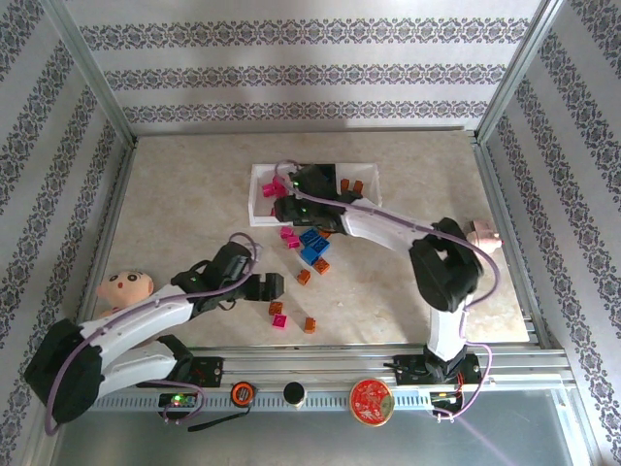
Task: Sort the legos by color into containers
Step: Pick up the lego from the center of the table.
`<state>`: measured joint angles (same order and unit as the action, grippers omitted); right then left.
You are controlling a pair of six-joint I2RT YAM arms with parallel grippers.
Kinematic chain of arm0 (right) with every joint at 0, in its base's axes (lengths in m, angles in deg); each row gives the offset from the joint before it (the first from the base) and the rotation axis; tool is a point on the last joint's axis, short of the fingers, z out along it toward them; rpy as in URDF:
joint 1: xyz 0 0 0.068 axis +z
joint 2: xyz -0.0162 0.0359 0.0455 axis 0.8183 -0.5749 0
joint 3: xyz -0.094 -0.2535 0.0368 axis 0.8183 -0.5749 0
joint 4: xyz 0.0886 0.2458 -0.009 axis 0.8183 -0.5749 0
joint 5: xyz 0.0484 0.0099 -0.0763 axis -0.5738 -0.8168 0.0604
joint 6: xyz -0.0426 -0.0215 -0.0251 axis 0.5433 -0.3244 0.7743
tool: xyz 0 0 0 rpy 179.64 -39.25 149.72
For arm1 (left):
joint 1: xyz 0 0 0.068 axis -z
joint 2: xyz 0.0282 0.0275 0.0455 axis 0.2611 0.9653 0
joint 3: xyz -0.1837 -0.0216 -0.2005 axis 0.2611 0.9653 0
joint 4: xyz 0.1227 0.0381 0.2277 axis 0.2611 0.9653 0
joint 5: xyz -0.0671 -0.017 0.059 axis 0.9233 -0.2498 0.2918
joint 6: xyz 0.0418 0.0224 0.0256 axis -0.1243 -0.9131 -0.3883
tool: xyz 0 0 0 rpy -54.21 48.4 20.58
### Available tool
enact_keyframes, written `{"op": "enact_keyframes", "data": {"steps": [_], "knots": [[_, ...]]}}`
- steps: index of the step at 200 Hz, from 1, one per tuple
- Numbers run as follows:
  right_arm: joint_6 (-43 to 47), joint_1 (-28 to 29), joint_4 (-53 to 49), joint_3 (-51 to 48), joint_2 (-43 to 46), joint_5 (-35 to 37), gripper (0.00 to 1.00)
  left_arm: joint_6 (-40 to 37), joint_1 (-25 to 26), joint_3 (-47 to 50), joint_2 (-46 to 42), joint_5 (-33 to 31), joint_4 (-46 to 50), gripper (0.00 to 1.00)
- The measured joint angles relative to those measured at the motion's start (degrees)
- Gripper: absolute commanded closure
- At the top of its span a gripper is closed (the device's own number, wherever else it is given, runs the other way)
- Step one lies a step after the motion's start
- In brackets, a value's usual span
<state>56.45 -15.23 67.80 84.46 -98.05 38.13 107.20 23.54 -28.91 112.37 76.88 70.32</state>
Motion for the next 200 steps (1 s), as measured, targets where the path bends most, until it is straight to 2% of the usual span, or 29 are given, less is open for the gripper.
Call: {"op": "enact_keyframes", "data": {"steps": [34,93,120,143,169,200], "knots": [[-2.60,-3.50,4.63,-16.04,10.38,0.09,0.33,-3.39,5.25,-6.58,10.69,-2.95,-1.40,0.19],[-4.22,-8.17,7.80,-36.22,33.55,1.73,0.31,-8.70,9.20,-15.89,27.36,-6.93,-2.84,0.35],[-4.31,-8.83,8.59,-42.53,43.45,2.01,0.30,-10.16,9.38,-17.73,30.32,-8.57,-3.04,0.43],[-4.50,-8.83,8.79,-46.99,50.23,1.99,0.30,-11.04,9.38,-18.45,31.71,-9.55,-3.43,0.54],[-5.05,-8.83,8.09,-50.12,55.41,1.99,0.30,-11.85,9.38,-18.75,33.27,-9.94,-4.44,0.62],[-5.27,-8.85,7.08,-52.54,59.41,2.10,0.29,-12.37,9.40,-18.75,33.35,-9.40,-5.73,0.76]]}}
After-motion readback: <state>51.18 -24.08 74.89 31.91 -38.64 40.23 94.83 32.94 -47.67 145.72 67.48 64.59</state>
